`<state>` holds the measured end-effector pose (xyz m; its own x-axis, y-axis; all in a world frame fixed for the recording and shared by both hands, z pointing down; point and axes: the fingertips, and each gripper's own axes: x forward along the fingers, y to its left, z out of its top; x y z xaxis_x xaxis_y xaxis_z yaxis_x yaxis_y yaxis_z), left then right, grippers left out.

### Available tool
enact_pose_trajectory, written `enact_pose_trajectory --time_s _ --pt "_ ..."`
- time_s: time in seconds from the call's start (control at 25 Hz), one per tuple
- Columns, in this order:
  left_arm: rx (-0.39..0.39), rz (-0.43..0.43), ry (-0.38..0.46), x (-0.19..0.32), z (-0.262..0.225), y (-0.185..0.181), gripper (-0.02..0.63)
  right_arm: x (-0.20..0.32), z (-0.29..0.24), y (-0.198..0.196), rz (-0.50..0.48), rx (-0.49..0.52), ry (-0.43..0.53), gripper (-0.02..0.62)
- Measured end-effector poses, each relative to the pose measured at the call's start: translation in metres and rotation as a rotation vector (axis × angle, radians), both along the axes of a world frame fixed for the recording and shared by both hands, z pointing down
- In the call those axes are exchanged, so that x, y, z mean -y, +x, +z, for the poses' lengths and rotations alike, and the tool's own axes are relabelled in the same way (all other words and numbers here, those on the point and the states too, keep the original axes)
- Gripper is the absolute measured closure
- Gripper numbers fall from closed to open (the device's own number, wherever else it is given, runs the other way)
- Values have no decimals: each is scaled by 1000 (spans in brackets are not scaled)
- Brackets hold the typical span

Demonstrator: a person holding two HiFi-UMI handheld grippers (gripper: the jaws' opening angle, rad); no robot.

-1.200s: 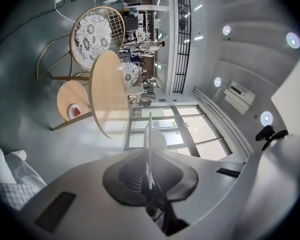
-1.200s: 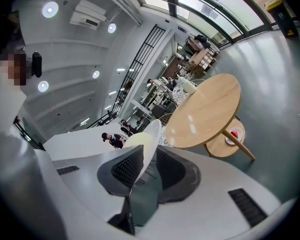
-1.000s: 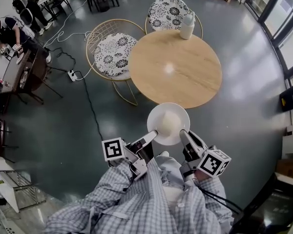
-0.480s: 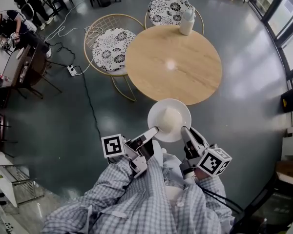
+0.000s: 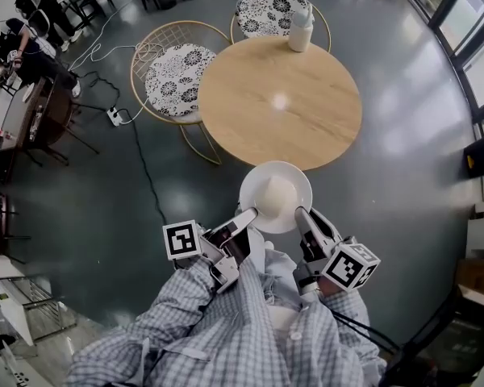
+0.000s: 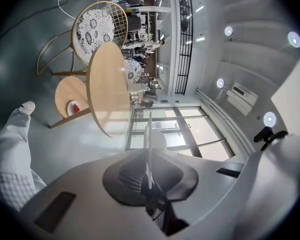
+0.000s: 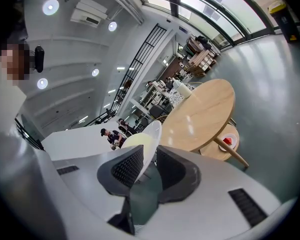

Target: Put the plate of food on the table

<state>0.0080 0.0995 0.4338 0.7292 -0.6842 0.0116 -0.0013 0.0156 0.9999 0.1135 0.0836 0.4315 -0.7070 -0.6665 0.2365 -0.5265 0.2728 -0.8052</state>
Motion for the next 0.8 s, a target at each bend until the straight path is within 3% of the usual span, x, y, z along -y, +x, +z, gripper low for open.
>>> enact_pose_trajectory --time_s 0.8 --pt "34 3 -21 64 8 -3 583 65 11 -4 -14 -15 -31 508"
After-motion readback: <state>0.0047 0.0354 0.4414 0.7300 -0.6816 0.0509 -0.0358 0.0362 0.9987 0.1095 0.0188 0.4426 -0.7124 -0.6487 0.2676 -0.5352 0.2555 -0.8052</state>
